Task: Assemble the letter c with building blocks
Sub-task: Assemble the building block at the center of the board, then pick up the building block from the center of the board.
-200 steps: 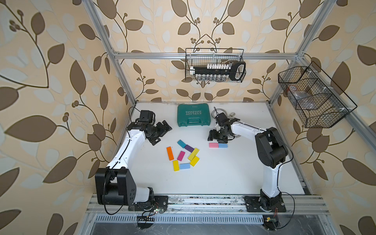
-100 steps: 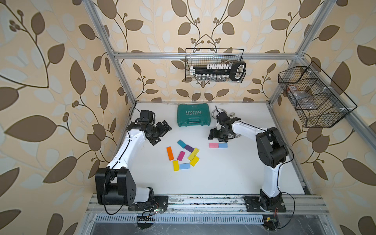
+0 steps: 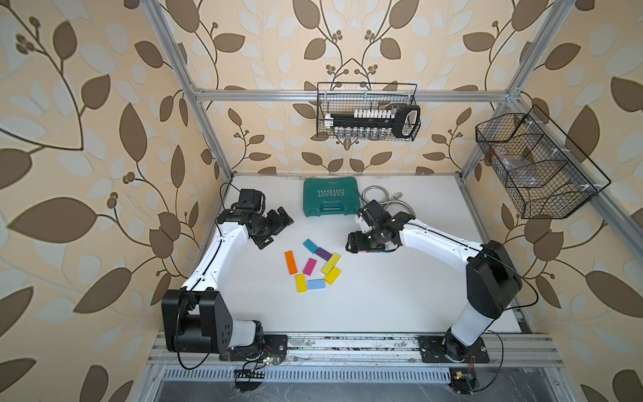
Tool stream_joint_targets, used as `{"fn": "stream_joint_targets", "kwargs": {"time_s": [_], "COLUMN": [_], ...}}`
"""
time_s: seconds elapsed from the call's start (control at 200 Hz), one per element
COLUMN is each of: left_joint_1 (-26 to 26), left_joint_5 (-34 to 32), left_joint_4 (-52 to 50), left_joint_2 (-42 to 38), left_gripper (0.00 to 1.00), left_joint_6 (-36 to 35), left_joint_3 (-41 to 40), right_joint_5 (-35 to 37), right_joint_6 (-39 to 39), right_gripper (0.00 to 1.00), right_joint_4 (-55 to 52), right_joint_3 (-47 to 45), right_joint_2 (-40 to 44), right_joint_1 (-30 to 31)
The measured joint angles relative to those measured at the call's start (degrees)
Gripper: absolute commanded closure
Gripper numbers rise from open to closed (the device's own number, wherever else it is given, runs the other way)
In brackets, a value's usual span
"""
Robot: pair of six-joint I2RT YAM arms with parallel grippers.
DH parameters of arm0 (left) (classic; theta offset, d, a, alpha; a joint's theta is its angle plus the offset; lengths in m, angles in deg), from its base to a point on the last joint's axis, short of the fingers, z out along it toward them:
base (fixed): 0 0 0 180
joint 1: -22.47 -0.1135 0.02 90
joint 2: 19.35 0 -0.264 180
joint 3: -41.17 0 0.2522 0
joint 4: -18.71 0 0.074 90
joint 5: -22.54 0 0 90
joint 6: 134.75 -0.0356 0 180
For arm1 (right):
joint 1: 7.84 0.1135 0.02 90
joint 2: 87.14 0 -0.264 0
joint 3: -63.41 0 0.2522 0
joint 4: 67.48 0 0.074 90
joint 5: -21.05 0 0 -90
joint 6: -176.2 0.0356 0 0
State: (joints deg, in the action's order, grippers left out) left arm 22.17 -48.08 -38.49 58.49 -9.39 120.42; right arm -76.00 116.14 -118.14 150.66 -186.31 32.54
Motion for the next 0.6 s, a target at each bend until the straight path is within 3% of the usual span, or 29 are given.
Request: {"fn": "stream_joint_targets", "kwargs": {"time_s": [0.155,0.6], "left_joint_1": [-2.6,-4.7], "left_joint_5": [-0.1,-0.2], "left_joint_4": [-1.4,-1.4], "left_joint_2": [0.0,0.0], "left_gripper": [0.01,0.01], "left_joint_6": [-1.1,-2.0], "left_joint_3": [1.1,1.7], "right_joint_5": [3.6,12.8], "right_joint_6": [0.8,18.8], "right_gripper": [0.21,0.21], "right_joint_4": [-2.9,-11.4], "right_joint_3": [2.7,24.8], "right_joint_2": [-4.4,-24.1], "right_joint_1": [7.3,11.9]}}
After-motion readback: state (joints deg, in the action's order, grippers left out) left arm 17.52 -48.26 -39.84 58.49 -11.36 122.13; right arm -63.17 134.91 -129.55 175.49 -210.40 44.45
